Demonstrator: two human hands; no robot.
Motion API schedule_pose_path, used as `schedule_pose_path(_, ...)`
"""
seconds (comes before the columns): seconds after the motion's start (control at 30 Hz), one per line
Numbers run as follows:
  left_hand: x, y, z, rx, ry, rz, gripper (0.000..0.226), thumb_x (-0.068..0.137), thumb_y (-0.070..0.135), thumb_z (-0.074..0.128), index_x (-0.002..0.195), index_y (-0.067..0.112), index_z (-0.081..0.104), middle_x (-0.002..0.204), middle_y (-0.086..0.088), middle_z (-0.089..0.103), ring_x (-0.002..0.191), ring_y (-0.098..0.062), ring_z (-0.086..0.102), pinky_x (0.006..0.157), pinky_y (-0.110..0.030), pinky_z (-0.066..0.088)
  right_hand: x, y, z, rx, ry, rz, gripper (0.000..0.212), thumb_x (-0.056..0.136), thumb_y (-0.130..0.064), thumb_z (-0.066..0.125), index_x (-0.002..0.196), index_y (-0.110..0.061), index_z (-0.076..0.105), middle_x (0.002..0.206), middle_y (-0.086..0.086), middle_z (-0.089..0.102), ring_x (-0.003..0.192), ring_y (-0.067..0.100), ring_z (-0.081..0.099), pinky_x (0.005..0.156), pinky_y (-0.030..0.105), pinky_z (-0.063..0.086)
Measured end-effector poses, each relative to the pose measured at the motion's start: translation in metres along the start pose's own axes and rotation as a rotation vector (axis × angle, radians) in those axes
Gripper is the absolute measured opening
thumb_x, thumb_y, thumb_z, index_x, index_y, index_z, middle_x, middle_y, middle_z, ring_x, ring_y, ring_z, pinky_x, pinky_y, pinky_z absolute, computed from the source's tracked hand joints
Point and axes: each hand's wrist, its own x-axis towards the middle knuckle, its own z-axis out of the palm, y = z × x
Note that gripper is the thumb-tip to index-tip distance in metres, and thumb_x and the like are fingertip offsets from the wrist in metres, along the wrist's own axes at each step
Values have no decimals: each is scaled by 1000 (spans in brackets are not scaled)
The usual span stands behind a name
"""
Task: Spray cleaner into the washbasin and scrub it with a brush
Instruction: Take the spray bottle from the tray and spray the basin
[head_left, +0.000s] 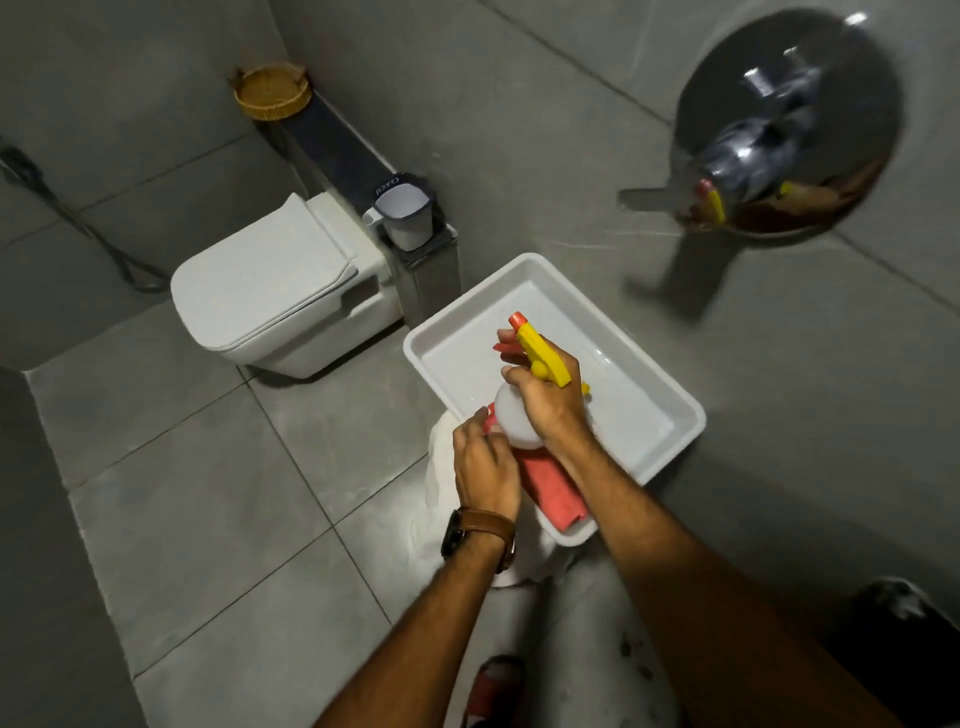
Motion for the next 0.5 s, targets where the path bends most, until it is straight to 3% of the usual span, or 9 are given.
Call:
schedule_pose_path(0.07,-14,19,1,-4,-36,57,35,101,15,41,131,13,59,133,-8,60,123,-23,55,104,-25,38,-17,-13,-23,17,48,-9,56,81,8,61,126,-23,72,109,-13,76,103,13,71,86,24,54)
schedule_pose_path(0.1,-24,27,3,-10,-56,75,34,101,15,41,128,14,62,130,-8,63,118,-23,58,101,-28,43,-27,-20,-36,24,75,-15,54,81,7,62,125,-24,72,109,-12,76,104,13,72,86,25,55)
schedule_pose_path(0.2,-57,47,11,-3,-118,96,31,103,22,39,120,15,64,119,-8,69,103,-24,63,83,-24,41,-60,-50,-71,47,160,-24,67,80,5,62,106,-56,72,105,-13,77,102,14,72,86,24,56)
schedule_pose_path(0.27,-85,60,18,3,-175,148,32,104,25,37,117,14,64,115,-9,70,98,-23,63,77,-22,37,-83,-65,-97,66,225,-44,72,80,7,64,98,-63,71,102,-11,77,99,15,73,84,23,56)
schedule_pose_path(0.33,-114,72,26,-16,-230,202,34,106,26,35,120,14,63,119,-8,69,98,-14,58,77,-17,35,-107,-78,-123,66,279,-72,77,81,14,63,104,-59,70,102,-7,76,96,16,72,82,21,56)
schedule_pose_path(0.4,-149,85,33,-26,-283,243,35,106,26,34,122,12,62,122,-8,68,99,-7,53,78,-15,34,-137,-91,-151,55,336,-94,75,81,18,61,121,-45,66,102,-1,75,95,17,71,81,22,56)
schedule_pose_path(0.5,-204,96,44,-50,-363,282,36,107,28,33,118,11,63,119,-9,68,100,-11,56,84,-21,38,-184,-106,-192,39,404,-116,72,81,19,60,128,-36,64,100,-5,74,89,7,70,75,15,54)
